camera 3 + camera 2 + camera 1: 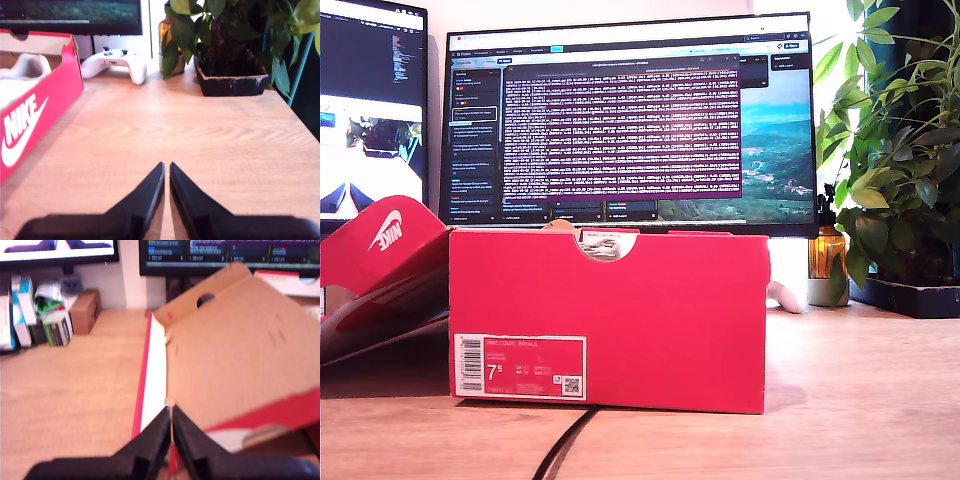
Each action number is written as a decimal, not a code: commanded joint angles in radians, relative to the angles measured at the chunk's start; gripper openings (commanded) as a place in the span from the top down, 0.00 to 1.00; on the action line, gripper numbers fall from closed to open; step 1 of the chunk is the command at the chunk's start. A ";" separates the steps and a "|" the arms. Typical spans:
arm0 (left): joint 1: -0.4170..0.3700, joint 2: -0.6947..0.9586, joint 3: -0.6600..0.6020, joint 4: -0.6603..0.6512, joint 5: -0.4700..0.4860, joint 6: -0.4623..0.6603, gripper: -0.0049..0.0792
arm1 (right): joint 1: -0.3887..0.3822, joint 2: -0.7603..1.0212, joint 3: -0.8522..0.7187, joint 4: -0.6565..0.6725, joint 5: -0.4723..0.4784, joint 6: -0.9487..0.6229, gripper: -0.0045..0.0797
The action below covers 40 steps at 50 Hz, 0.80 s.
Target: Pack the white shoes by picking the first shoe and placing it inside the red shoebox, left side, then picking and rotating the second shoe and placing it in the shoebox
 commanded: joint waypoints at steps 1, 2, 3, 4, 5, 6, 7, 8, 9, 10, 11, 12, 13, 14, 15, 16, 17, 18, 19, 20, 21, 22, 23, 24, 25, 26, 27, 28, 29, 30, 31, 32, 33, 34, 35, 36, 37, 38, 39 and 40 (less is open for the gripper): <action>-0.001 -0.036 -0.029 -0.029 0.002 -0.012 0.96 | -0.002 -0.008 -0.018 0.006 -0.003 0.019 0.96; -0.001 -0.043 -0.027 -0.027 0.003 -0.036 0.96 | -0.002 -0.010 -0.018 0.005 -0.003 0.024 0.96; -0.001 -0.046 -0.025 -0.027 0.003 -0.036 0.96 | -0.002 -0.011 -0.018 0.005 -0.003 0.029 0.96; -0.001 -0.043 -0.021 -0.034 0.002 -0.036 0.96 | -0.003 -0.011 -0.018 0.005 -0.003 0.032 0.96; -0.001 -0.044 -0.018 -0.043 0.003 -0.059 0.96 | -0.003 -0.011 -0.018 0.004 -0.003 0.041 0.96; -0.001 -0.044 -0.016 -0.055 0.006 -0.061 0.96 | -0.002 -0.011 -0.018 0.003 -0.003 0.047 0.96; -0.001 -0.043 -0.014 -0.064 0.008 -0.061 0.96 | -0.001 -0.011 -0.018 0.003 -0.003 0.052 0.96; -0.001 -0.040 -0.013 -0.066 0.011 -0.064 0.96 | -0.001 -0.011 -0.018 0.003 -0.003 0.063 0.96; -0.001 -0.038 -0.011 -0.069 0.014 -0.064 0.96 | -0.001 -0.011 -0.017 0.003 -0.003 0.071 0.96; -0.001 -0.039 -0.010 -0.073 0.016 -0.064 0.96 | -0.001 -0.011 -0.018 0.003 -0.003 0.075 0.96; -0.001 -0.039 -0.010 -0.074 0.019 -0.062 0.96 | -0.001 -0.011 -0.018 0.003 -0.003 0.080 0.96; -0.001 -0.039 -0.010 -0.074 0.023 -0.062 0.96 | -0.001 -0.011 -0.018 0.003 -0.003 0.080 0.96; -0.001 -0.039 -0.009 -0.075 0.026 -0.066 0.96 | -0.001 -0.011 -0.018 0.004 -0.003 0.096 0.96; -0.001 -0.039 -0.008 -0.078 0.029 -0.068 0.96 | -0.001 -0.011 -0.018 0.004 -0.003 0.099 0.96; -0.001 -0.039 -0.008 -0.078 0.032 -0.071 0.96 | -0.001 -0.011 -0.018 0.004 -0.001 0.098 0.96; -0.001 -0.039 -0.008 -0.078 0.034 -0.082 0.96 | -0.001 -0.011 -0.018 0.005 0.002 0.093 0.96; -0.001 -0.039 -0.008 -0.078 0.035 -0.093 0.96 | -0.001 -0.011 -0.018 0.005 0.005 0.092 0.96; -0.001 -0.039 -0.008 -0.078 0.037 -0.097 0.96 | -0.001 -0.011 -0.018 0.005 0.007 0.092 0.96; -0.001 -0.039 -0.008 -0.078 0.036 -0.098 0.96 | -0.001 -0.011 -0.018 0.005 0.008 0.092 0.96; -0.001 -0.039 -0.008 -0.078 0.036 -0.099 0.96 | -0.001 -0.011 -0.018 0.005 0.007 0.092 0.96; -0.001 -0.039 -0.008 -0.077 0.036 -0.098 0.96 | -0.001 -0.011 -0.018 0.005 0.007 0.092 0.96; -0.001 -0.039 -0.008 -0.077 0.035 -0.099 0.96 | -0.001 -0.011 -0.018 0.005 0.007 0.092 0.96; -0.001 -0.039 -0.008 -0.077 0.035 -0.099 0.96 | -0.001 -0.011 -0.017 0.005 0.007 0.092 0.96; -0.001 -0.039 -0.008 -0.077 0.035 -0.099 0.96 | -0.001 -0.011 -0.018 0.005 0.007 0.092 0.96; -0.001 -0.039 -0.008 -0.077 0.035 -0.099 0.96 | -0.001 -0.011 -0.018 0.005 0.007 0.092 0.96; -0.001 -0.039 -0.008 -0.077 0.035 -0.099 0.96 | -0.001 -0.011 -0.018 0.005 0.007 0.092 0.96; -0.001 -0.039 -0.008 -0.077 0.035 -0.099 0.96 | -0.001 -0.011 -0.018 0.005 0.007 0.092 0.96; -0.001 -0.039 -0.008 -0.077 0.035 -0.099 0.96 | -0.001 -0.011 -0.018 0.005 0.007 0.092 0.96; -0.001 -0.039 -0.008 -0.077 0.035 -0.099 0.96 | -0.001 -0.011 -0.018 0.005 0.007 0.092 0.96; -0.001 -0.039 -0.008 -0.077 0.035 -0.099 0.96 | -0.001 -0.011 -0.018 0.005 0.007 0.092 0.96; -0.001 -0.039 -0.008 -0.077 0.035 -0.099 0.96 | -0.001 -0.011 -0.018 0.005 0.007 0.092 0.96; -0.001 -0.039 -0.008 -0.077 0.035 -0.099 0.96 | -0.001 -0.011 -0.018 0.005 0.007 0.092 0.96; -0.001 -0.039 -0.008 -0.077 0.035 -0.099 0.96 | -0.001 -0.011 -0.018 0.005 0.007 0.092 0.96; -0.001 -0.039 -0.008 -0.077 0.035 -0.099 0.96 | -0.001 -0.011 -0.017 0.005 0.007 0.092 0.96; -0.001 -0.039 -0.008 -0.077 0.035 -0.099 0.96 | -0.001 -0.011 -0.018 0.005 0.007 0.092 0.96; -0.001 -0.039 -0.008 -0.077 0.035 -0.099 0.96 | -0.001 -0.011 -0.018 0.005 0.007 0.092 0.96; -0.001 -0.039 -0.008 -0.077 0.035 -0.099 0.96 | -0.001 -0.011 -0.018 0.005 0.007 0.092 0.96; -0.001 -0.039 -0.008 -0.077 0.035 -0.099 0.96 | -0.001 -0.011 -0.018 0.005 0.007 0.092 0.96; -0.001 -0.039 -0.008 -0.077 0.035 -0.099 0.96 | -0.001 -0.011 -0.018 0.005 0.007 0.092 0.96; -0.001 -0.039 -0.008 -0.077 0.035 -0.099 0.96 | -0.001 -0.011 -0.018 0.005 0.007 0.092 0.96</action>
